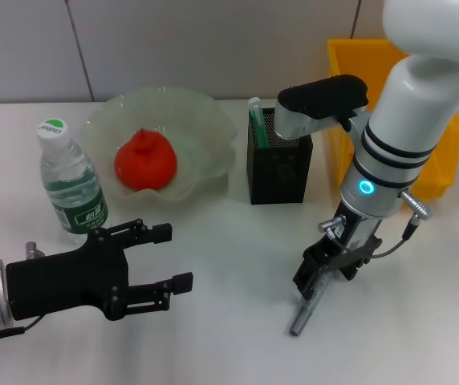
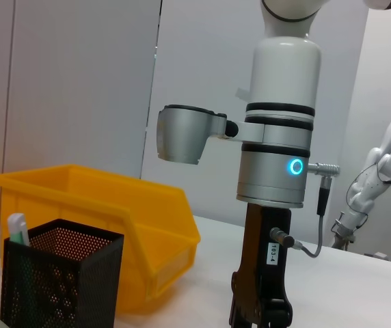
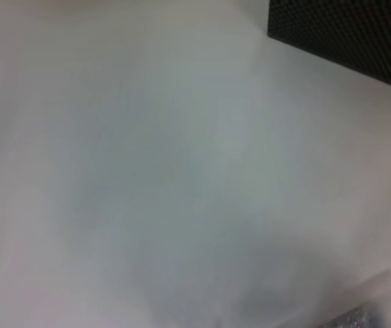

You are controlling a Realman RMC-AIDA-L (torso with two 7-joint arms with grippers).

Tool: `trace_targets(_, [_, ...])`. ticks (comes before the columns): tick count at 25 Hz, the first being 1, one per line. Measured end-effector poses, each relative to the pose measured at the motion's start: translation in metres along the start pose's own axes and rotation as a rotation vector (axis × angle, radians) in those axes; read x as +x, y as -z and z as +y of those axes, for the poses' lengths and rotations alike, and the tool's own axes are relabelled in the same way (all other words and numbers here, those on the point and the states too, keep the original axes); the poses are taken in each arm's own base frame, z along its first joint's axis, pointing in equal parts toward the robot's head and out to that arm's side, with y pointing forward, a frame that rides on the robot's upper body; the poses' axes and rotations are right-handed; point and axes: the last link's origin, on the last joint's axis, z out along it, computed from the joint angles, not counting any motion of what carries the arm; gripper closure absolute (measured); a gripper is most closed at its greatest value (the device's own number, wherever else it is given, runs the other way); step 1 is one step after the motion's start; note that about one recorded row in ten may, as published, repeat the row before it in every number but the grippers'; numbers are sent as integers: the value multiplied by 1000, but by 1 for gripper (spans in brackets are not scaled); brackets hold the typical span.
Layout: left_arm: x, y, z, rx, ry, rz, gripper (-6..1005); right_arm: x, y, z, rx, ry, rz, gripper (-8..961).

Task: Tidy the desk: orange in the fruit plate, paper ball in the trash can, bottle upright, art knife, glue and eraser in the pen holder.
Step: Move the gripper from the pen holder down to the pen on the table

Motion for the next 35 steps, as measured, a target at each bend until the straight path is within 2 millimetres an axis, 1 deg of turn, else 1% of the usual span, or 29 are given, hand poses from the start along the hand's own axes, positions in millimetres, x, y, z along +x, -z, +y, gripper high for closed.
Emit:
trace_targets(18, [2, -3, -1, -6, -8, 4, 187, -2, 0, -1, 11, 14, -15, 170])
trace_targets(35, [3, -5, -1, -6, -17, 8, 186, -1, -2, -2, 13, 14, -7, 241])
